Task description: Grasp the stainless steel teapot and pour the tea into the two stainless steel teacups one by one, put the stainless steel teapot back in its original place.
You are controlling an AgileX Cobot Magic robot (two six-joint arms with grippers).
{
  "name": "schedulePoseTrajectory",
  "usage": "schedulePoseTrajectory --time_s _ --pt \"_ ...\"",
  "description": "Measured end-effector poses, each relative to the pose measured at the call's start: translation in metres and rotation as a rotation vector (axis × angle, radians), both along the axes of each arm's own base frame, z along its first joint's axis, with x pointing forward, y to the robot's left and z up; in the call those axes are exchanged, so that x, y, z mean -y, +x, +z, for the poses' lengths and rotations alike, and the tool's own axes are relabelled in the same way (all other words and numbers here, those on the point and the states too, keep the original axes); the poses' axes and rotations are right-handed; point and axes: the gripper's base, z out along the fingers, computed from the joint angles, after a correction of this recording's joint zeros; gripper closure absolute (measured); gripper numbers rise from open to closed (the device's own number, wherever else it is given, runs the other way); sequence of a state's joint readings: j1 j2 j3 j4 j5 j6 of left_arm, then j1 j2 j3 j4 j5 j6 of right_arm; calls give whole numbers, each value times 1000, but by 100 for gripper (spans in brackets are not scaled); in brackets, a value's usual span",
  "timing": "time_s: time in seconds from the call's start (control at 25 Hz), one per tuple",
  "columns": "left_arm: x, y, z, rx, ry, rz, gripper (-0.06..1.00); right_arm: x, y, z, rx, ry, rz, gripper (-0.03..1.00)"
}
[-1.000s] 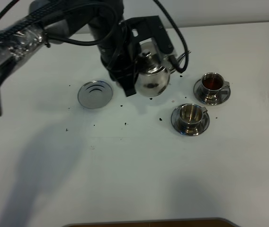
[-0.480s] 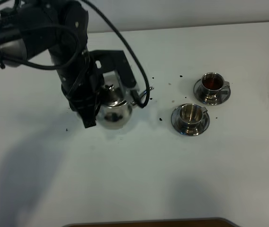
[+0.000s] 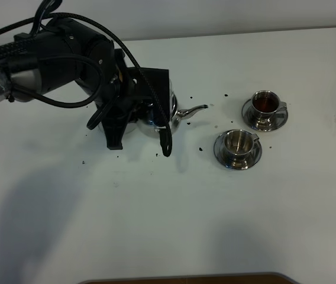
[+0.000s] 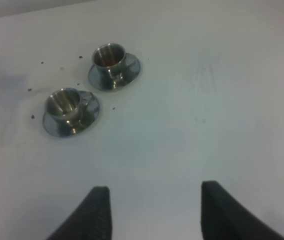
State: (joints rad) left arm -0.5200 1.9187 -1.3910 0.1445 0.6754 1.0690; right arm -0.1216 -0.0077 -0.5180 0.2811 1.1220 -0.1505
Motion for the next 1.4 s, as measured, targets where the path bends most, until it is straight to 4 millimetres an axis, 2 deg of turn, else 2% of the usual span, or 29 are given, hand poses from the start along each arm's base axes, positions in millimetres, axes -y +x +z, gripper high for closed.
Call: schedulePoseTrajectory --time_s 0.24,0.44,0.72,0.92,1.12,1.4 --pt "9 13 -28 57 21 -153 70 0 0 0 0 0 0 55" --pt "18 28 -46 181 12 -269 70 0 0 0 0 0 0 55" --pt "25 41 -46 363 37 -404 70 0 0 0 0 0 0 55" --pt "28 45 -46 432 70 -479 70 0 0 0 0 1 1 55" --pt "32 44 -51 449 109 -543 70 0 0 0 0 1 1 55" --pt "48 37 -49 494 108 -630 70 0 0 0 0 1 1 55"
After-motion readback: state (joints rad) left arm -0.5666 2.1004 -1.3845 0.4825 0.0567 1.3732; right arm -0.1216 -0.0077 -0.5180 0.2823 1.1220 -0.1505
